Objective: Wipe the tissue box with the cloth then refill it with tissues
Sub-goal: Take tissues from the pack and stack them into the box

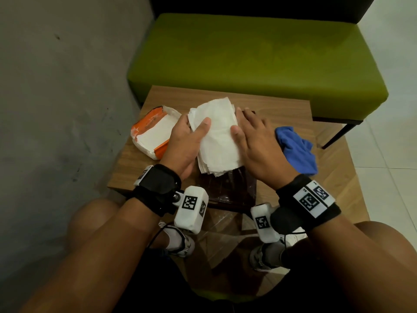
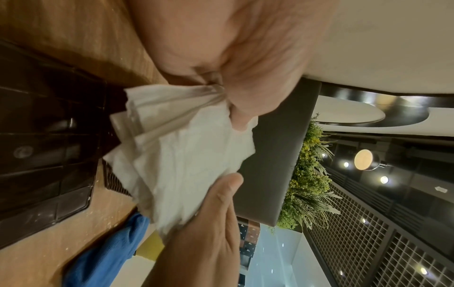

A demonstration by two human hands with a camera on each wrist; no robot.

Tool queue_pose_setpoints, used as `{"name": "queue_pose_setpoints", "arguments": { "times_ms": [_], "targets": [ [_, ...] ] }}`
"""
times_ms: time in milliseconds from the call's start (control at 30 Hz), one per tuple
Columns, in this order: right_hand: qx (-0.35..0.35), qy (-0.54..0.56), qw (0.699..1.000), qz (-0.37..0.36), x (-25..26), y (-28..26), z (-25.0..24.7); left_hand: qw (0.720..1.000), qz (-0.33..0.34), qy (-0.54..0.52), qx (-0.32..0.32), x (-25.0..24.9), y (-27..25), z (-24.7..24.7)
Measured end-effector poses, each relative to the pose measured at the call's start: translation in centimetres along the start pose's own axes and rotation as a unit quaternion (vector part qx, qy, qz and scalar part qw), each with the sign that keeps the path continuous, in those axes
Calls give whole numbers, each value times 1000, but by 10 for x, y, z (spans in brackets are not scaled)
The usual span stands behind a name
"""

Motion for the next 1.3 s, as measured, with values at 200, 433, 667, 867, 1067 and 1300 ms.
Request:
{"name": "queue_pose_setpoints", "arguments": {
  "times_ms": [200, 433, 667, 867, 1067, 1300],
  "targets": [
    [-46, 262, 959, 96, 1, 11, -10, 1000, 14, 3, 8, -7, 1, 7],
    [-27, 307, 938, 160, -2, 18, 15, 999, -5, 16, -45, -9, 6, 7],
    [-94, 315, 933, 144, 8, 18, 10, 981, 21, 149, -127, -8, 6, 2],
    [-57, 427, 876, 215, -6, 20, 21, 951, 89, 257, -150, -25, 1, -2],
    [-58, 328, 920, 205, -2, 34, 16, 948, 101, 276, -125, -23, -1, 5],
    [-42, 456, 847, 272, -20, 25, 42, 996, -12, 38, -76, 9, 3, 8]
  ]
}}
Point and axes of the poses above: each hand's wrist, its own y-axis towards the middle knuckle, its own z-axis out of the palm, x = y × z, the point moved 9 cm from there along y, towards the middle knuckle, and after that the axes turned 1 degree about -y, right-handed, at the moved point
